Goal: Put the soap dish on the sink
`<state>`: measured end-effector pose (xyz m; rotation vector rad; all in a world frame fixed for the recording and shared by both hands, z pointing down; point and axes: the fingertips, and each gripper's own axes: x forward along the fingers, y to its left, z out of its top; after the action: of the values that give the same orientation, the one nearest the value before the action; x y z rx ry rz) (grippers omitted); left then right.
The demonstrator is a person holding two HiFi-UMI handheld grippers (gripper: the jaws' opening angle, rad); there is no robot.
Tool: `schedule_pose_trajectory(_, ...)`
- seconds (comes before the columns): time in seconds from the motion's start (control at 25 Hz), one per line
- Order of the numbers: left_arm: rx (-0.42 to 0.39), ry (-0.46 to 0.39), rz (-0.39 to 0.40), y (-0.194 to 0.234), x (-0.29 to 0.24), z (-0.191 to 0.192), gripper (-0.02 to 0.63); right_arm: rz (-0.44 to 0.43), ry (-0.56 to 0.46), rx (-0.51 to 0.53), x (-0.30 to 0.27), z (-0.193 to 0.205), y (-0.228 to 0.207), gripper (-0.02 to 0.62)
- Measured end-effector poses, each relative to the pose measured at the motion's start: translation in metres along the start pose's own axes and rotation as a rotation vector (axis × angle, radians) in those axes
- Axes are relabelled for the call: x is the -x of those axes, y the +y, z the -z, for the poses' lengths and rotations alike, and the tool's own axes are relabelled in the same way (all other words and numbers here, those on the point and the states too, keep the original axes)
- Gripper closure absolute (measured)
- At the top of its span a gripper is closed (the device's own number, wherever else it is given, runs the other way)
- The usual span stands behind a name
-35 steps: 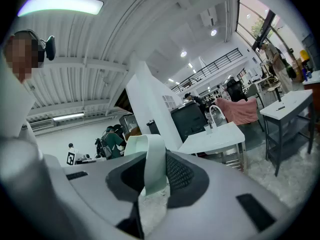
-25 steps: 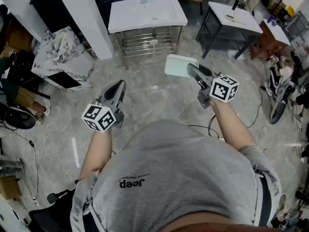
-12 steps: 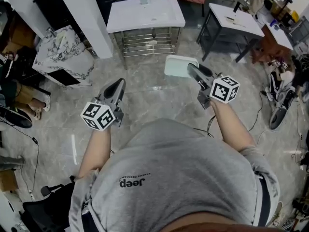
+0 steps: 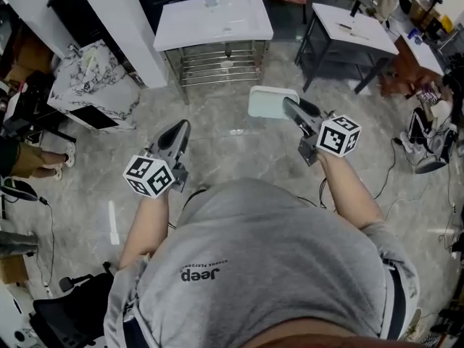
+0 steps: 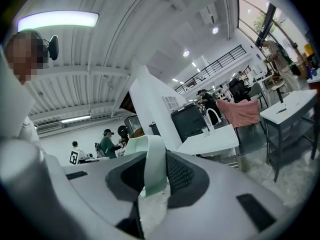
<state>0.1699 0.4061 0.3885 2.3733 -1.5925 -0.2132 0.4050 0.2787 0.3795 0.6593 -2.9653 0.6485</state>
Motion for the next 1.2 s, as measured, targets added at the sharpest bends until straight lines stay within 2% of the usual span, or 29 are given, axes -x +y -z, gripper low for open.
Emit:
schedule_pose_trajectory(0.32,0.016,0.004,0.029,0.064,-0.032,-0.011,0.592,0.027,0.014,-0.006,-0.061,-0.008,-0.025,0.462)
schedule_pose_trajectory(0.68,0.003,-0.01,0.135,0.2,-0.094,-0.05,0.592,0.077,-0.024,0.007,-0.191,-0.035,-0.054,0.462)
schedule_pose_trajectory(0.8,-0.013,0.002,0.171,0.257,-0.116,-0.08,0.592,0.096,-0.044,0.004,-0.253,-0.06,-0.064,0.462)
schedule_pose_trajectory(0.96,-0.003,0.014,0.184,0.327,-0.137,-0.112,0.592,0.111,-0.028,-0.005,-0.33,-0.085,-0.076,0.462)
schedule_pose_trajectory(1.2,0.027,0.024,0.178,0.387,-0.156,-0.12,0.591,0.11,0.005,-0.02,-0.401,-0.095,-0.099,0.462)
